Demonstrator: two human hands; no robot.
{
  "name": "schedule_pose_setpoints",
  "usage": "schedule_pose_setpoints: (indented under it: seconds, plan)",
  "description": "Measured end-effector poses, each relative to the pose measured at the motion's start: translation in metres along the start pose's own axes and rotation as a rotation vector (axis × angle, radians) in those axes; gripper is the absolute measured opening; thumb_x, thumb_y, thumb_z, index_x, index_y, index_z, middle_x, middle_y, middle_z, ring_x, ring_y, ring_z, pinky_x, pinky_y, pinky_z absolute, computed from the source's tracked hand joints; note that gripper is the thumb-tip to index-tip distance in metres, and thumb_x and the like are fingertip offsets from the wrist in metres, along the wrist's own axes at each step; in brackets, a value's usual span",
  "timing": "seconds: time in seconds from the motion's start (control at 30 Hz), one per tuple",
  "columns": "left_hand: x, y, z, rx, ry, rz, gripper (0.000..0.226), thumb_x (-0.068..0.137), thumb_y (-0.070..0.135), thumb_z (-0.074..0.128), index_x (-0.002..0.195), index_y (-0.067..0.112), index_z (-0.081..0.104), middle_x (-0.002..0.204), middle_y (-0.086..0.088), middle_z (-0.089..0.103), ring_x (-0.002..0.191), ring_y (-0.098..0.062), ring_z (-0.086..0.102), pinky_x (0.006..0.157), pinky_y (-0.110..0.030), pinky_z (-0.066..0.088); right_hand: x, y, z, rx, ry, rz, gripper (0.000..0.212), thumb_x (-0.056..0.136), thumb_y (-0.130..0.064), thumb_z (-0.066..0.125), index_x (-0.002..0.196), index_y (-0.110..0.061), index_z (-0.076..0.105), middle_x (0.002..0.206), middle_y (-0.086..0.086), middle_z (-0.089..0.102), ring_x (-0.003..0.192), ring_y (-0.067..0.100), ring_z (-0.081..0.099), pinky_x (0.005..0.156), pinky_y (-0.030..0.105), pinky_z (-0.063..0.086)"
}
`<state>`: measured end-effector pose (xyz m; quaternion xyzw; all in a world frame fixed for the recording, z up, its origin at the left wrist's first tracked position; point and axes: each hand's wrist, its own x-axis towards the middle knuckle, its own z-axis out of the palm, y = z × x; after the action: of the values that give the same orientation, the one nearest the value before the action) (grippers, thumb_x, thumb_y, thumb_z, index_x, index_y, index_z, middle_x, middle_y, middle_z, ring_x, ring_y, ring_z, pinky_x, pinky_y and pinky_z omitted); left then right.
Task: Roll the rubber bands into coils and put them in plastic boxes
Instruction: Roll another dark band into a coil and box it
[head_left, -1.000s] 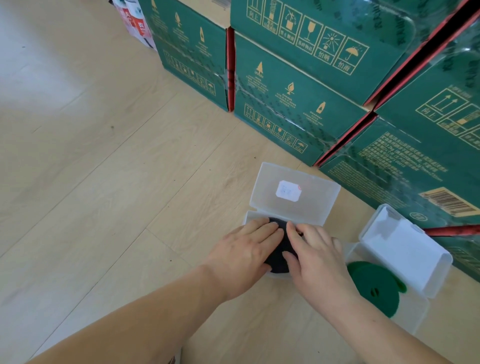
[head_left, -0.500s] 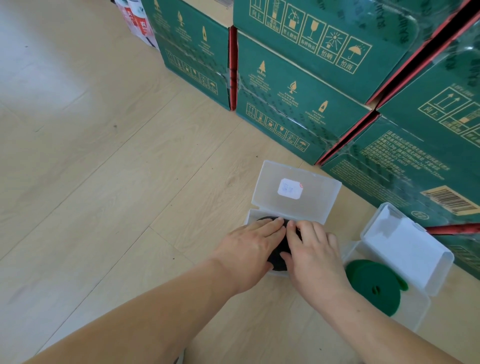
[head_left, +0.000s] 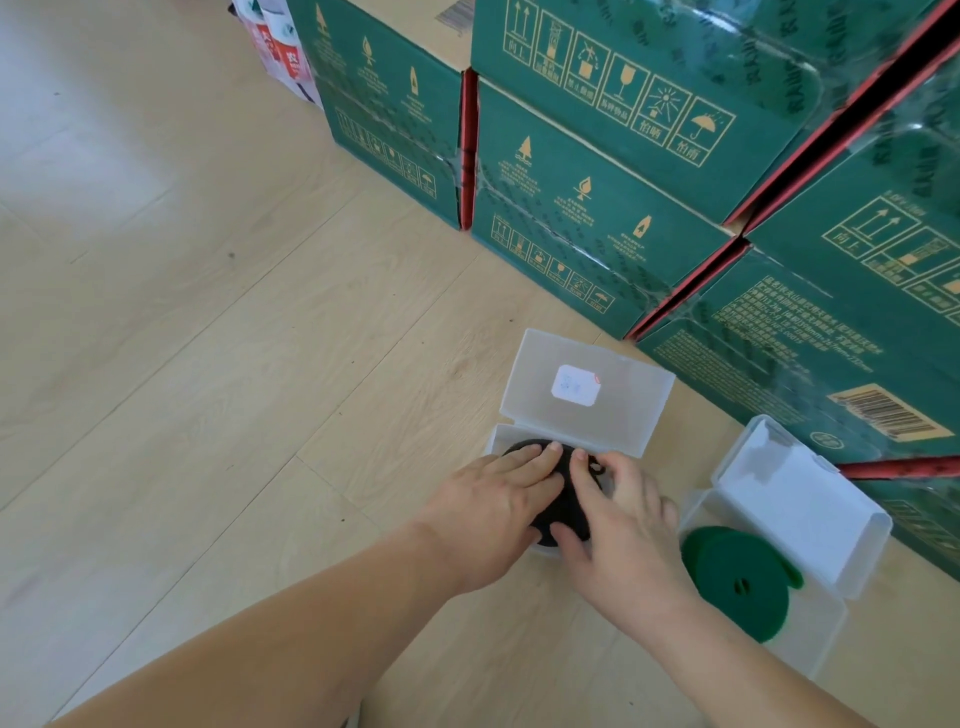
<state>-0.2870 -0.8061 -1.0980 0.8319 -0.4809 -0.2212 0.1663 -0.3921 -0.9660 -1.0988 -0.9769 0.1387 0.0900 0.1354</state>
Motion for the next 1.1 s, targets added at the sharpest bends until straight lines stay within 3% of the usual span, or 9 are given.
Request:
schedule_pose_setpoints:
  seconds: [0.1, 0.2, 0.37, 0.5, 0.63, 0.77, 0.87, 0.97, 1.1]
  plan:
    - [0.0, -0.001, -0.007, -0.095, 0.098, -0.047, 0.039, 0.096, 0.018, 0.058, 0.135, 0.017, 0.058, 0.151, 0.003, 0.05, 0.135, -0.022, 0.053, 0.102, -0.041, 0.052, 0.009, 0.013, -0.011, 0.18, 0.12, 0.077, 0.055, 0.083, -0.025, 0.079, 0.135, -0.017, 0.061, 0.132, 0.01, 0.043, 0.113, 0.032, 0.053, 0.098, 0.053, 0.046]
    - [0.002, -0.004, -0.019, -0.145, 0.271, -0.159, 0.033, 0.091, 0.008, 0.056, 0.121, 0.015, 0.067, 0.125, 0.002, 0.064, 0.108, -0.025, 0.063, 0.077, -0.042, 0.059, 0.031, 0.018, -0.029, 0.316, 0.182, 0.237, 0.055, 0.087, -0.02, 0.075, 0.138, -0.012, 0.056, 0.138, 0.014, 0.041, 0.123, 0.037, 0.05, 0.105, 0.049, 0.044]
    - [0.007, 0.001, -0.041, -0.277, 0.33, -0.356, 0.053, 0.098, 0.015, 0.054, 0.15, 0.018, 0.042, 0.154, 0.004, 0.041, 0.135, -0.02, 0.046, 0.108, -0.03, 0.043, 0.059, 0.009, -0.053, 0.682, 0.093, 0.421, 0.078, 0.09, -0.025, 0.072, 0.156, -0.018, 0.03, 0.16, 0.002, 0.035, 0.147, 0.019, 0.036, 0.122, 0.039, 0.031]
    - [0.003, 0.011, -0.06, -0.413, 0.362, -0.415, 0.069, 0.096, 0.006, 0.048, 0.159, 0.017, 0.024, 0.166, 0.003, 0.025, 0.151, -0.013, 0.028, 0.116, -0.016, 0.021, 0.052, 0.004, -0.07, 0.839, 0.223, 0.466, 0.046, 0.084, -0.019, 0.075, 0.117, -0.024, 0.043, 0.13, 0.002, 0.056, 0.125, 0.022, 0.055, 0.105, 0.041, 0.047]
    - [-0.003, 0.014, -0.063, -0.325, 0.509, -0.291, 0.063, 0.072, -0.006, 0.047, 0.133, 0.01, 0.056, 0.135, -0.003, 0.058, 0.124, -0.022, 0.054, 0.103, -0.035, 0.047, 0.029, 0.001, -0.09, 0.724, 0.255, 0.308, 0.045, 0.08, -0.023, 0.08, 0.099, -0.029, 0.04, 0.107, -0.006, 0.062, 0.107, 0.013, 0.057, 0.088, 0.034, 0.046]
    - [-0.01, 0.014, -0.051, -0.121, 0.376, -0.117, 0.045, 0.068, 0.01, 0.039, 0.102, 0.012, 0.069, 0.099, -0.004, 0.066, 0.088, -0.03, 0.061, 0.076, -0.044, 0.053, 0.012, -0.004, -0.083, 0.423, 0.085, 0.03, 0.045, 0.069, -0.054, 0.081, 0.094, -0.034, 0.05, 0.1, -0.016, 0.056, 0.097, 0.01, 0.059, 0.075, 0.034, 0.049]
    - [-0.02, 0.011, -0.037, -0.012, 0.195, -0.007, 0.052, 0.065, 0.02, 0.037, 0.106, 0.018, 0.069, 0.113, -0.001, 0.065, 0.102, -0.029, 0.061, 0.091, -0.04, 0.053, 0.009, -0.002, -0.061, 0.288, -0.007, -0.077, 0.053, 0.057, -0.07, 0.076, 0.079, -0.028, 0.053, 0.127, -0.009, 0.054, 0.12, 0.018, 0.056, 0.087, 0.039, 0.052]
    - [-0.029, 0.009, -0.024, 0.103, 0.093, 0.045, 0.055, 0.069, 0.017, 0.041, 0.117, 0.018, 0.068, 0.131, -0.002, 0.061, 0.126, -0.027, 0.055, 0.109, -0.035, 0.044, 0.006, 0.002, -0.038, 0.118, -0.06, -0.178, 0.049, 0.064, -0.065, 0.074, 0.079, -0.024, 0.05, 0.159, 0.008, 0.037, 0.144, 0.028, 0.034, 0.109, 0.043, 0.043]
    - [-0.028, 0.003, -0.011, 0.187, 0.145, 0.082, 0.037, 0.081, 0.016, 0.061, 0.117, 0.015, 0.068, 0.134, -0.004, 0.064, 0.131, -0.028, 0.057, 0.11, -0.042, 0.047, 0.008, 0.003, -0.029, 0.017, -0.052, -0.237, 0.039, 0.073, -0.054, 0.068, 0.079, -0.022, 0.047, 0.162, 0.018, 0.035, 0.151, 0.037, 0.03, 0.115, 0.056, 0.037]
